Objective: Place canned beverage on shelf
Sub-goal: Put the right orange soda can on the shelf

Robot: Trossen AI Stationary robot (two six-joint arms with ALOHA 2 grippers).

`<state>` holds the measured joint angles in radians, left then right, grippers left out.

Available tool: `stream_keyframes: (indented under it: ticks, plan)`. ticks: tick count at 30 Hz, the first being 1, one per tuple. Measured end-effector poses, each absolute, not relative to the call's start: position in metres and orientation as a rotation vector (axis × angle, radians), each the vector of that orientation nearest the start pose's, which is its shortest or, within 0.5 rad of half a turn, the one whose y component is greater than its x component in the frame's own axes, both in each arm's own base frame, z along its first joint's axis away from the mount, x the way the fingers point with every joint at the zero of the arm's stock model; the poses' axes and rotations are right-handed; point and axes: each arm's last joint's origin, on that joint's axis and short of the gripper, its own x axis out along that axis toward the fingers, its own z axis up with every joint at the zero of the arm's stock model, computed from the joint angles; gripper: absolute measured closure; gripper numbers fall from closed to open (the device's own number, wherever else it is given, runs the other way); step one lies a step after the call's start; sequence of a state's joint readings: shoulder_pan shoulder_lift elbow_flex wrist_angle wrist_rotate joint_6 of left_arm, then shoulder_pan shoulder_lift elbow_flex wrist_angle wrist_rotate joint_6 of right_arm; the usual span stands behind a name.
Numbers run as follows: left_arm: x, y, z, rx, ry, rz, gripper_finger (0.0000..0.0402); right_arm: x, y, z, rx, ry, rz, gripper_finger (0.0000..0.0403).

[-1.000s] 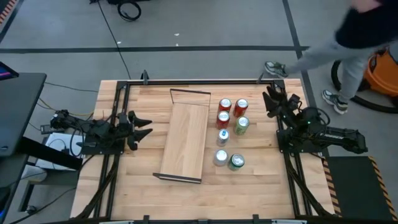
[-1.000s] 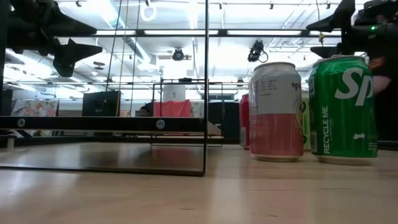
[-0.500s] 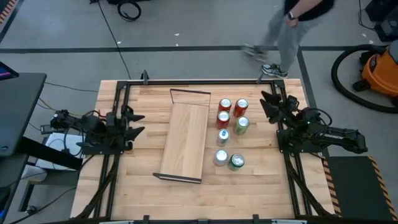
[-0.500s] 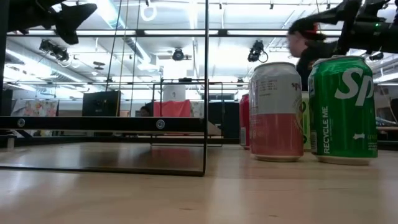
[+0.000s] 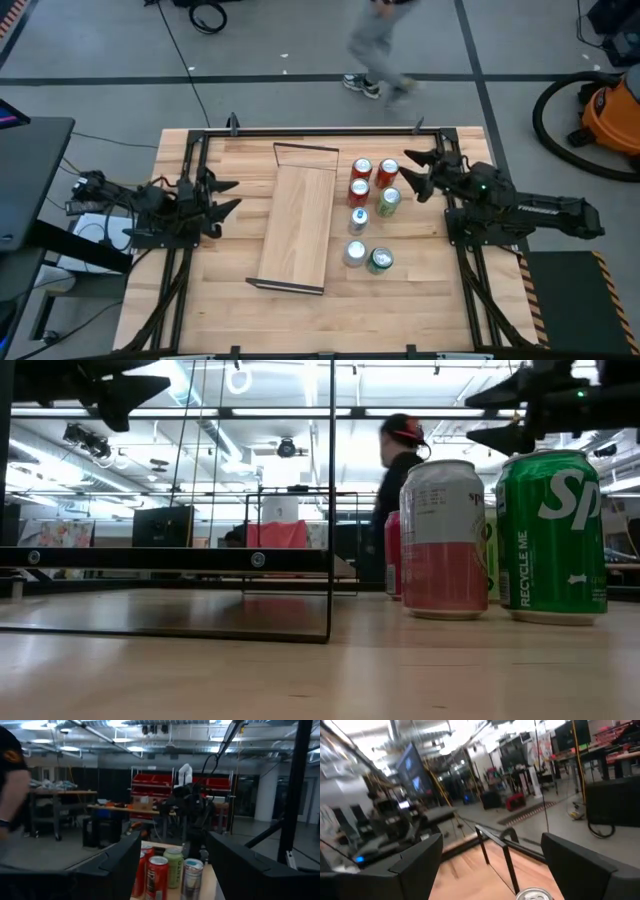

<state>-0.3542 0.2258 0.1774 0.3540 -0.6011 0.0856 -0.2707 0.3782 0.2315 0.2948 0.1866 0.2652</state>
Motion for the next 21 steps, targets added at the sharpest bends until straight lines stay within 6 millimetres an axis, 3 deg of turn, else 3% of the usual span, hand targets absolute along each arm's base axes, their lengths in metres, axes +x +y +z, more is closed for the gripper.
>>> stream_keyframes:
  ticks: [7,13,21]
  plan:
    - [0.112,-0.022,0.253,-0.024,-0.143,0.344,0.0164,0.134,-0.043,0.258,0.231,0.001,-0.476,0.0055]
    - [0.126,-0.023,0.254,0.004,-0.036,0.387,0.0164,0.148,-0.047,0.273,0.202,0.254,-0.612,0.0055]
    - [0.144,-0.012,0.249,0.027,0.063,0.428,0.0164,0.172,-0.053,0.276,0.168,0.571,-0.673,0.0055]
